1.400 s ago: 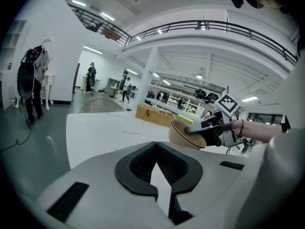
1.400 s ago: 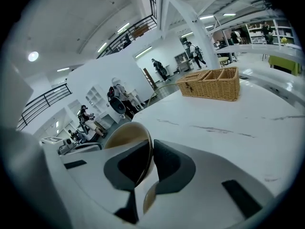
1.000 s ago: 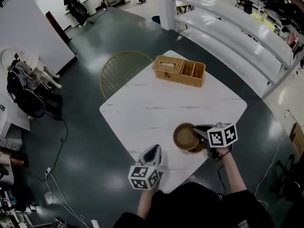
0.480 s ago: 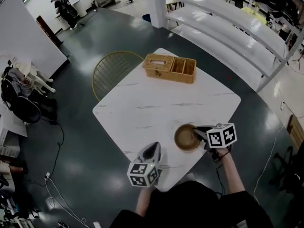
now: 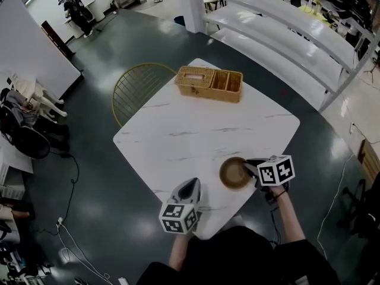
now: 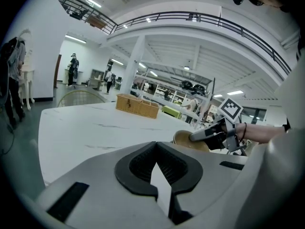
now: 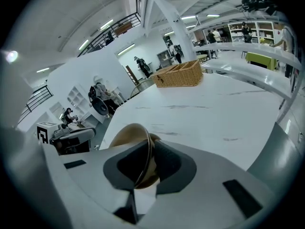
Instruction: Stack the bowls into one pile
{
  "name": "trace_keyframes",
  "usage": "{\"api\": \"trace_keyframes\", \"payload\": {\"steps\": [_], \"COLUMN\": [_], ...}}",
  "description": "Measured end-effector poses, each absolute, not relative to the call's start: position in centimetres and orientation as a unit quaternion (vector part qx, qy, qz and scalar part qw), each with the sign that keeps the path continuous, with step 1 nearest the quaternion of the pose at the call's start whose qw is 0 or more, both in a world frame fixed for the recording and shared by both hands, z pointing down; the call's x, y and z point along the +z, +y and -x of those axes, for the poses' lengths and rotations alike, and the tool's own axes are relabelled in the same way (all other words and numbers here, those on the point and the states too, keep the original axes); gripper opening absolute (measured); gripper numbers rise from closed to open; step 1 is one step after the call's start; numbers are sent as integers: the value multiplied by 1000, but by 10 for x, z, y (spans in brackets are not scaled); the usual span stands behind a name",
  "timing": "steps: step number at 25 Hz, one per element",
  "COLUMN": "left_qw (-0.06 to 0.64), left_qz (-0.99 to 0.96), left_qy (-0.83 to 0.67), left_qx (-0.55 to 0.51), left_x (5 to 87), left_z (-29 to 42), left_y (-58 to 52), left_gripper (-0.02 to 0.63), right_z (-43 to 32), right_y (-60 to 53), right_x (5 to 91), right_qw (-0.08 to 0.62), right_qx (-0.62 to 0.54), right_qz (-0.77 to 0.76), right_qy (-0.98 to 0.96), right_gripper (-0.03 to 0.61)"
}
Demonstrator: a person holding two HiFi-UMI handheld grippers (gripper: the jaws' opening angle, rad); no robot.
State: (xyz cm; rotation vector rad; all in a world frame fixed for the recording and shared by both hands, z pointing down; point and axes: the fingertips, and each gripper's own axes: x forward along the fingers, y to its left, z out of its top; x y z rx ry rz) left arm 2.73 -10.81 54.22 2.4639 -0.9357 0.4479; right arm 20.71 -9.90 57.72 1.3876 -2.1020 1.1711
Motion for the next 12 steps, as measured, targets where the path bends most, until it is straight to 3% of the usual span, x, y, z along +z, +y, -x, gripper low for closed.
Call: {"api": "trace_keyframes", "payload": {"steps": [12], "left_qw": [234], "left_qz": [-898], "left_qy": [-330], "left_qx": [174], "left_x": [551], "left_z": [-31], "left_y": [-107], "left_gripper": [14], "right_z": [-209], "right_y": [-97], "right_x": [594], "right_qw": [207], "right_qx": [407], "right_qz": [-510], "right_qy": [-729], "right_gripper": [34]}}
